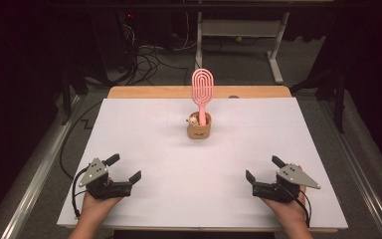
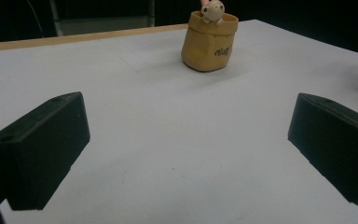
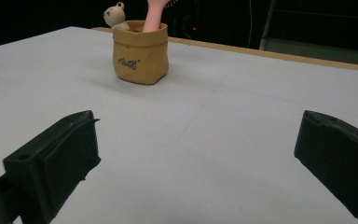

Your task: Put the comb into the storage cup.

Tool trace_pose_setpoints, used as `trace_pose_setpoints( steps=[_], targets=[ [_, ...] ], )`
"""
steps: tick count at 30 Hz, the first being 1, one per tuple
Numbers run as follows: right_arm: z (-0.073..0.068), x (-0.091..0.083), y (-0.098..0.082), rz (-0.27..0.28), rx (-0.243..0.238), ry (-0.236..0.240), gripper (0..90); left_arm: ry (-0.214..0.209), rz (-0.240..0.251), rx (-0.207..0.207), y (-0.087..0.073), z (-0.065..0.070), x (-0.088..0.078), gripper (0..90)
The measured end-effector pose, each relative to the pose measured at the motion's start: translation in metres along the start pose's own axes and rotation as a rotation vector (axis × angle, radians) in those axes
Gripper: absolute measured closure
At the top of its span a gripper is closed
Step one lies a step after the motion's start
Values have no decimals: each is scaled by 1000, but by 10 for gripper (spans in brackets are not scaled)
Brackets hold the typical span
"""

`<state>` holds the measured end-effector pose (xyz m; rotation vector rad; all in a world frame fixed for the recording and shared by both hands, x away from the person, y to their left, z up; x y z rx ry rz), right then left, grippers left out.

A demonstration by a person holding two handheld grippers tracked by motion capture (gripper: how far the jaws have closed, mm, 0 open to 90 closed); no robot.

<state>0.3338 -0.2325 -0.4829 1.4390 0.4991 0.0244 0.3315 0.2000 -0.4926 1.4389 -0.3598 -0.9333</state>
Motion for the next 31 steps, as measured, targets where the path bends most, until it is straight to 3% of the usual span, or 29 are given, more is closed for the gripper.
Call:
trace_pose_setpoints(
  steps=[4,8,14,20,24,31],
  targets=[
    [18,-23,-7,19,27,-17,4,-2,7,-25,0,1,0,0],
    [21,-31,-11,31,28,-9,4,-2,24,-10,0,3,0,0],
    [12,-29,-8,44,-11,8,4,-10,16,-32,-1,3,0,0],
    [11,-31,-10,34,9,8,3,-19,25,2,2,8,1,0],
    [12,-29,-9,41,9,0,4,-20,4,30,1,12,3,0],
    [11,-28,-8,34,0,-1,4,-3,18,38,3,11,1,0]
  ],
)
Point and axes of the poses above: each handheld gripper's, and its own axes: x roughly forward along the jaws, y roughly out of its top, z roughly to its right, the point moved 7 cm from there along x, roughly forward along the jaws, and after that the axes turned 8 degrees about -y, right-handed, at the moved point
